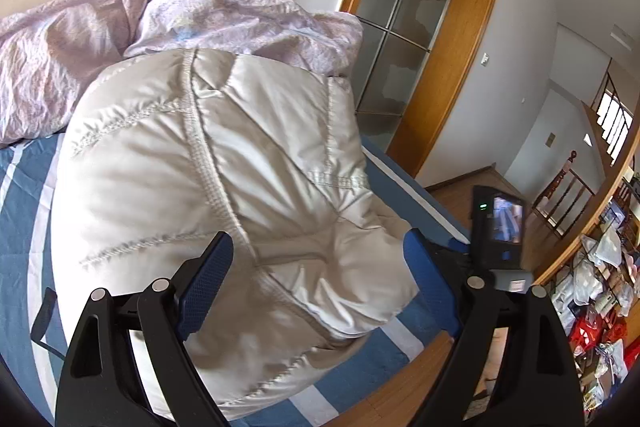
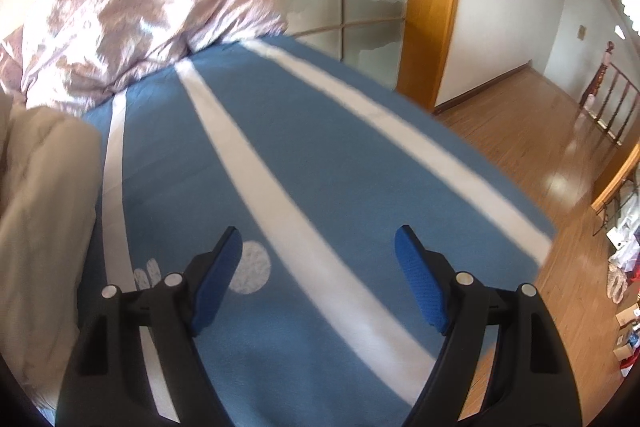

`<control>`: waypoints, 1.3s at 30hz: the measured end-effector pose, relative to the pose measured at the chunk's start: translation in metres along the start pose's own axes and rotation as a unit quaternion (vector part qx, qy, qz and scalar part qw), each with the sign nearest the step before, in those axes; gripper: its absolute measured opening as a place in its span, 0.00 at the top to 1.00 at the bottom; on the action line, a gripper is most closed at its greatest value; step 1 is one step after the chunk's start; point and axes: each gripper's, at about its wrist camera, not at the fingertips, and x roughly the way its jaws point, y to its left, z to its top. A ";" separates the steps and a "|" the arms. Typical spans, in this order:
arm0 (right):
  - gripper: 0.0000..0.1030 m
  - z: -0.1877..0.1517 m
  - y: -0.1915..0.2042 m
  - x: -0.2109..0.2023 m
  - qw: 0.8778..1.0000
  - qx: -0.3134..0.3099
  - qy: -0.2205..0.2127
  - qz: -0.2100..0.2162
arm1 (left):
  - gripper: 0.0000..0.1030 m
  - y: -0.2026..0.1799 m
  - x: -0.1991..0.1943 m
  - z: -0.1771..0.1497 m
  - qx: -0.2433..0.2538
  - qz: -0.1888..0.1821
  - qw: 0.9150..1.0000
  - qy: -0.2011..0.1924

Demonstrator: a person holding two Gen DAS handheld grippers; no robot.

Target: Fold large clothes

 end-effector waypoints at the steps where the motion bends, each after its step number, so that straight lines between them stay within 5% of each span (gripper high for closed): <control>1: 0.23 0.002 -0.002 -0.006 1.000 0.003 -0.010 -0.004 | 0.15 0.002 -0.001 0.000 -0.001 0.002 1.000 -0.001; 9: 0.23 0.034 0.013 -0.082 0.994 -0.009 -0.109 0.012 | 0.15 0.013 -0.010 -0.002 0.000 0.024 1.000 -0.014; 16: 0.19 0.044 0.084 -0.150 0.977 -0.081 -0.169 0.106 | 0.14 0.033 -0.017 0.004 -0.014 0.050 0.998 -0.026; 27: 0.20 0.027 0.183 -0.170 0.951 -0.169 -0.163 0.200 | 0.13 0.091 -0.029 0.013 -0.061 0.112 0.991 -0.044; 33: 0.40 0.026 0.203 -0.155 0.951 -0.179 -0.143 0.210 | 0.13 0.120 -0.022 0.025 -0.079 0.139 0.986 -0.042; 39: 0.46 0.028 0.208 -0.142 0.953 -0.181 -0.132 0.205 | 0.13 0.128 -0.011 0.026 -0.081 0.148 0.985 -0.030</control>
